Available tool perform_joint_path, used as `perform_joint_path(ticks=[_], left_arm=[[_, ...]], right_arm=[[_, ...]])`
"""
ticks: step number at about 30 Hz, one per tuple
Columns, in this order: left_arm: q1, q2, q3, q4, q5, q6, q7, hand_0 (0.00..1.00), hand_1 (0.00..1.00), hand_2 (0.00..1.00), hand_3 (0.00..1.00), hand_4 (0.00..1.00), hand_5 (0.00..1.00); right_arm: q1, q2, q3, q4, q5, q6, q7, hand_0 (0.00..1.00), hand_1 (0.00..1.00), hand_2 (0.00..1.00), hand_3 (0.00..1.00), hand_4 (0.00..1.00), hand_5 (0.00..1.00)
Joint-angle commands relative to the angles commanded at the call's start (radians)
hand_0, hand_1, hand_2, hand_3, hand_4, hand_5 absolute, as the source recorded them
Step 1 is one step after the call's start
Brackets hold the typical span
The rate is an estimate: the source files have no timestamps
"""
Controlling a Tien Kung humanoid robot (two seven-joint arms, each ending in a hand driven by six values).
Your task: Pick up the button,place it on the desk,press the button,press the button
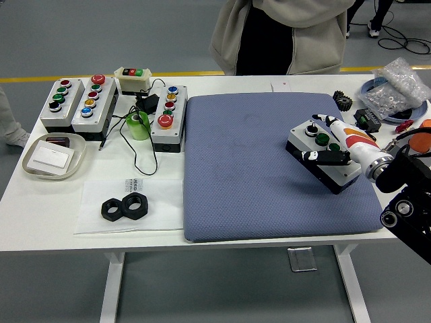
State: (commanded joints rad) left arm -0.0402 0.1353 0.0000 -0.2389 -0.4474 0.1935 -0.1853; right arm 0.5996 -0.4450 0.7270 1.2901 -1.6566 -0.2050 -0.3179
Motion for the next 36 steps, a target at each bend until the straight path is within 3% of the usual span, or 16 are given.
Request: perform_joint_path(ticks=[1, 6, 7, 23, 36], left_arm=[[0.001, 0.0, 0.0, 0.0, 0.001, 0.0, 0.0, 0.736, 0.856, 0.92, 0.842, 0.653, 0.998], [0.003, 0.0, -0.002, 0.0, 0.007, 0.001, 0.003, 0.736, 0.856, 0.92, 0.842, 0.653, 0.998], [0.003, 0.0, -0.003, 0.0, 0.009, 0.001, 0.003, 0.735, 0.857, 0.92, 0.841, 0.653, 0.998], [0.004, 0.002, 0.0, -0.001, 0.005, 0.0, 0.0, 0.732, 0.855, 0.92, 0.841, 0.652, 0.998], [0.005, 0.003, 0.0, -0.001, 0.004, 0.0, -0.001, 0.73, 0.855, 0.92, 0.841, 0.653, 0.998]], right_arm=[[0.0, 0.004, -0.006, -0.01, -0.007, -0.004, -0.001, 0.998, 0.918, 0.98, 0.994, 0.918, 0.366], [0.003, 0.021, -0.019, -0.056, -0.024, -0.021, 0.0, 0.998, 0.918, 0.98, 0.994, 0.918, 0.366], [0.004, 0.023, -0.02, -0.063, -0.026, -0.024, 0.0, 0.998, 0.919, 0.98, 0.991, 0.894, 0.322], [0.017, 0.056, -0.01, -0.139, 0.039, -0.07, -0.022, 0.98, 0.878, 0.939, 0.958, 0.875, 0.266], [0.054, 0.084, -0.027, -0.181, 0.029, -0.049, -0.061, 0.922, 0.798, 0.861, 0.916, 0.865, 0.228]])
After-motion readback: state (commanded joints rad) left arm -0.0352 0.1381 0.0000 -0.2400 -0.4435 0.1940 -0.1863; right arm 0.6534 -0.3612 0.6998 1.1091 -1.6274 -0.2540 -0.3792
